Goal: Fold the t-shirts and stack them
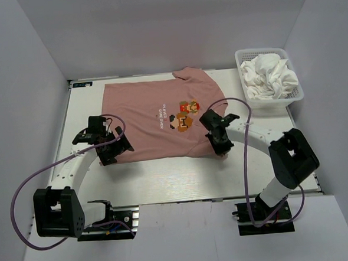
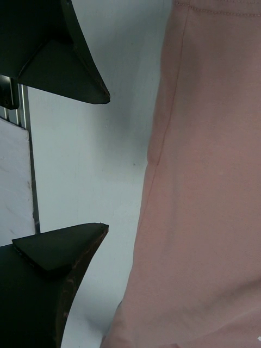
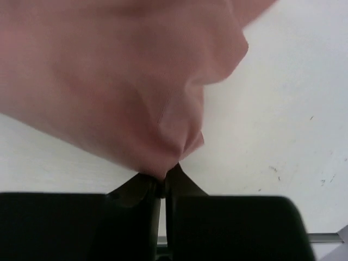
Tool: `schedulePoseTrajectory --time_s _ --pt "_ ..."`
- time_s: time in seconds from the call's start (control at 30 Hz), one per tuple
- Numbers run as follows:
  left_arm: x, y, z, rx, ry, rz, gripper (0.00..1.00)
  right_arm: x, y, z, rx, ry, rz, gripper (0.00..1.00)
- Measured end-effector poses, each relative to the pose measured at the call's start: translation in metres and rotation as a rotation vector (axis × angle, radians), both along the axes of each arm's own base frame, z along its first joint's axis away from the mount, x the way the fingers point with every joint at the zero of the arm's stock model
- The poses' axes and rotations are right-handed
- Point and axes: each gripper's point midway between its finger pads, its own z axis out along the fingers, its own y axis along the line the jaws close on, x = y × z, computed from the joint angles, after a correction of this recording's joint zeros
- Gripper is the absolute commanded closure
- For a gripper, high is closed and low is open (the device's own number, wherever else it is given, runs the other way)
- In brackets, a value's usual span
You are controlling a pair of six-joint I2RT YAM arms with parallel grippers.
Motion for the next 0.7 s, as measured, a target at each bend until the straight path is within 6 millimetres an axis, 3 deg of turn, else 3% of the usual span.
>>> schedulePoseTrajectory --time_s 0.27,0.4,0.47,0.5,0.53,0.7 --pt "0.011 0.002 -0.004 0.019 0.036 0.007 0.00 0.092 0.065 0.061 0.116 -0.182 0.040 0.91" --pt "0.028 0.005 -0.007 0.044 0.056 0.015 0.00 0.129 0.080 0.067 0.092 -0.214 0.071 0.86" --pt "0.036 0.006 -0.008 0.058 0.064 0.018 0.00 0.145 0.083 0.057 0.065 -0.203 0.079 0.65" --pt "0.042 0.007 -0.008 0.063 0.066 0.020 0.00 0.154 0.084 0.052 0.052 -0.195 0.081 0.26" --pt "0.046 0.007 -0.008 0.066 0.068 0.020 0.00 0.170 0.087 0.045 0.038 -0.191 0.084 0.10" --pt "0.059 0.007 -0.012 0.072 0.083 0.019 0.00 0.215 0.096 0.037 0.061 -0.224 0.051 0.10"
